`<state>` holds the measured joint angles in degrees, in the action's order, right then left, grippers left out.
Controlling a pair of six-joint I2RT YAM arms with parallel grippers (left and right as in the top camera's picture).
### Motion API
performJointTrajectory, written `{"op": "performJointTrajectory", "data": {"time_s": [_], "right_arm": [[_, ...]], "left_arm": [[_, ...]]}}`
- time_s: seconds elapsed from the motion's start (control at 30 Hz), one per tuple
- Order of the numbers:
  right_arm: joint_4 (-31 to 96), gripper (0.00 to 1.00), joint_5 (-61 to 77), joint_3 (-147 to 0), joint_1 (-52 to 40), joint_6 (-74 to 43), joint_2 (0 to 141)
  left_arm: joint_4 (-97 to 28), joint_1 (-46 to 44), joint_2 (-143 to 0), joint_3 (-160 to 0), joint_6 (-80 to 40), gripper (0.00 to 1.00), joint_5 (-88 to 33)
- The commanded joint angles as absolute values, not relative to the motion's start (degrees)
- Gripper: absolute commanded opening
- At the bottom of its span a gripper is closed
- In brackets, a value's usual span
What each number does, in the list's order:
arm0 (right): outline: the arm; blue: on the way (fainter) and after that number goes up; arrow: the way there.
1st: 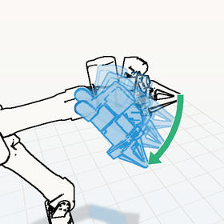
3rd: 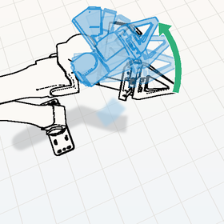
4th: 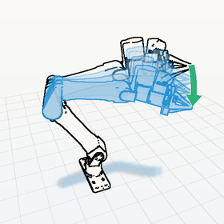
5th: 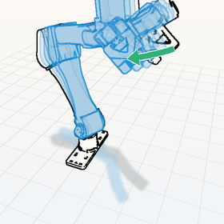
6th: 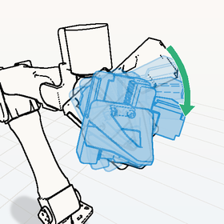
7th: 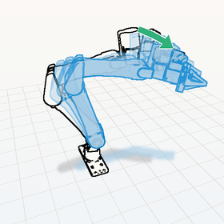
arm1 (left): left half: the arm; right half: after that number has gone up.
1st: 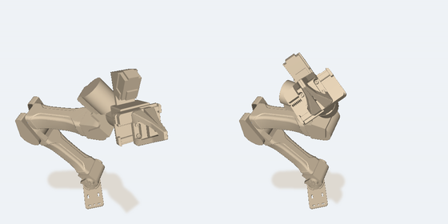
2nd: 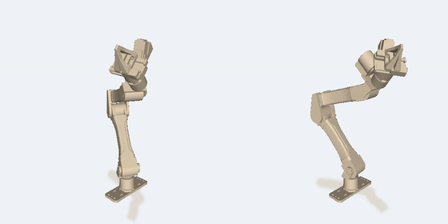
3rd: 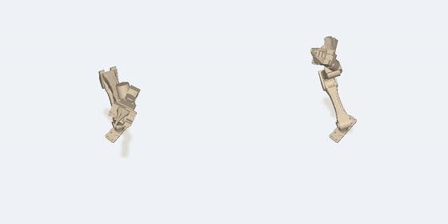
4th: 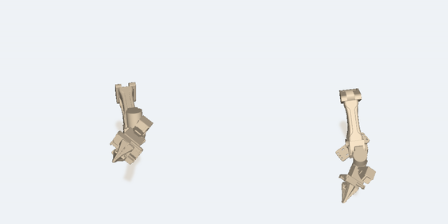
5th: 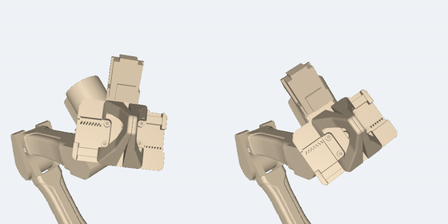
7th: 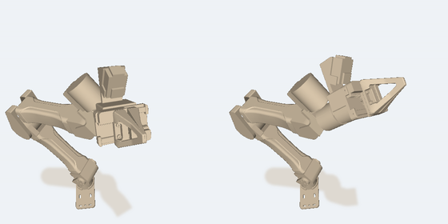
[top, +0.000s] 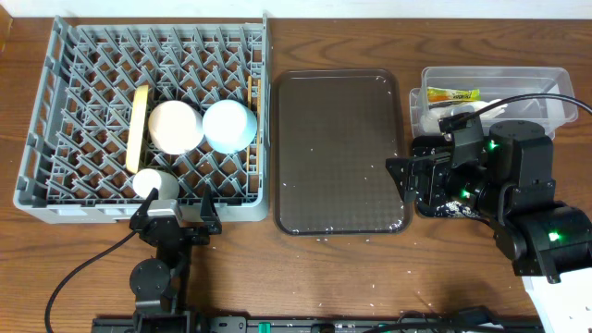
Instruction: Sort waste into correct bins and load items into the dishwasher
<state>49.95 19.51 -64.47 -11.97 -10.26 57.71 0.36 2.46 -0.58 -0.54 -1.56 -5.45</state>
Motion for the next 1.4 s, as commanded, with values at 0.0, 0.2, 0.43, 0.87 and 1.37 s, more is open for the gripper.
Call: {"op": "performJointTrajectory", "data": {"time_s": [0.0,0.2,0.43,0.87,1.37], "right_arm": [[50.0,0.99,19.5,-64.8,-11.2,-10.7,57.6],[50.0,0.99,19.5,-64.8,-11.2,-10.7,57.6],[50.0,0.99,19.5,-64.8,-11.2,-10.7,57.6],[50.2,0.99,18.9,-64.8,-11.2,-9.5,57.6],[37.9,0.99,8.8,-48.1,-10.4,14.0,37.1]], "left_arm": [[0.2,2.2,-0.1,-0.2,-2.0,0.99,-4.9],[-2.0,2.2,-0.3,-0.2,-2.0,0.99,-4.9],[-3.6,2.2,-0.6,-0.2,-2.0,0.99,-4.9],[-3.6,2.2,-0.6,-0.2,-2.0,0.99,-4.9],[-3.6,2.2,-0.6,-0.2,-2.0,0.99,-4.9]]}}
